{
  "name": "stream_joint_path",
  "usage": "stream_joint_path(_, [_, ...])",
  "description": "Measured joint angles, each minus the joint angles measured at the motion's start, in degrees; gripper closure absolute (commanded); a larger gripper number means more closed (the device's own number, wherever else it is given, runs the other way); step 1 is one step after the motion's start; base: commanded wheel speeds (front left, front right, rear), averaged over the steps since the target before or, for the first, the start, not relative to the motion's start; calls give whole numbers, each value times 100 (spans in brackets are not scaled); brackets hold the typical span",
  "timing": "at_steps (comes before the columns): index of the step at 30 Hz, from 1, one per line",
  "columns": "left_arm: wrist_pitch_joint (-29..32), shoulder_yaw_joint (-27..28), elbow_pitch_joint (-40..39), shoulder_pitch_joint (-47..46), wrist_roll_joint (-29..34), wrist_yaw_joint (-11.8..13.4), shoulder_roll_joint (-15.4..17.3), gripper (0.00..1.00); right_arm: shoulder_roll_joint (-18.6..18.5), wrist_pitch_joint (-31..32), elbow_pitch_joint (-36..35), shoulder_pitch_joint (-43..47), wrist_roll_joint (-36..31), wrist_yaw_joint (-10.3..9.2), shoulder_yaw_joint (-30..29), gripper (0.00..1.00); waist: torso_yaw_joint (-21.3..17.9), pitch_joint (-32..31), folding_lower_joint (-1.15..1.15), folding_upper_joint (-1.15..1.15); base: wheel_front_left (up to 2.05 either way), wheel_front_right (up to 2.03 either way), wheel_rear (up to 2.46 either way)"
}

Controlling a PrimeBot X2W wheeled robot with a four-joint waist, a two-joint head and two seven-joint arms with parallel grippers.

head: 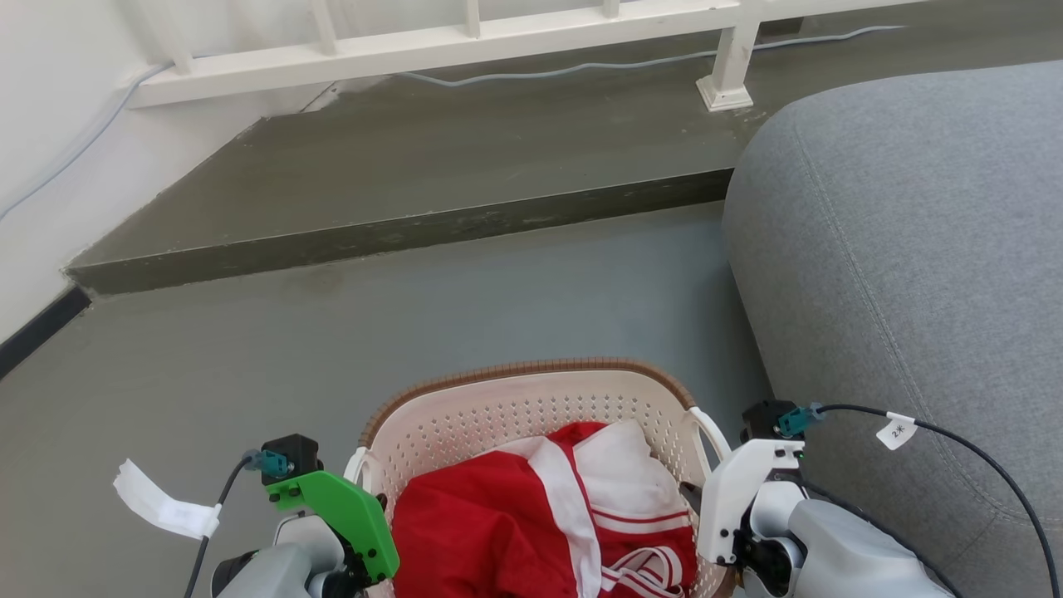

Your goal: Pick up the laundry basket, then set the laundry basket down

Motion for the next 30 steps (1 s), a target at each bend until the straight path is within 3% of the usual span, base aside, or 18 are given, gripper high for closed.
stream_joint_path(15, [-11, -11, -9, -1, -16, 0, 4, 100, -9, -3, 2, -60, 82, -47, 156, 100, -17, 94, 0, 0, 0, 0, 0])
stream_joint_path(30, [-393, -75, -186, -386, 4, 0, 58, 100, -68, -325, -79, -513, 91, -157, 143, 100, -64, 622, 0, 0, 0, 0, 0])
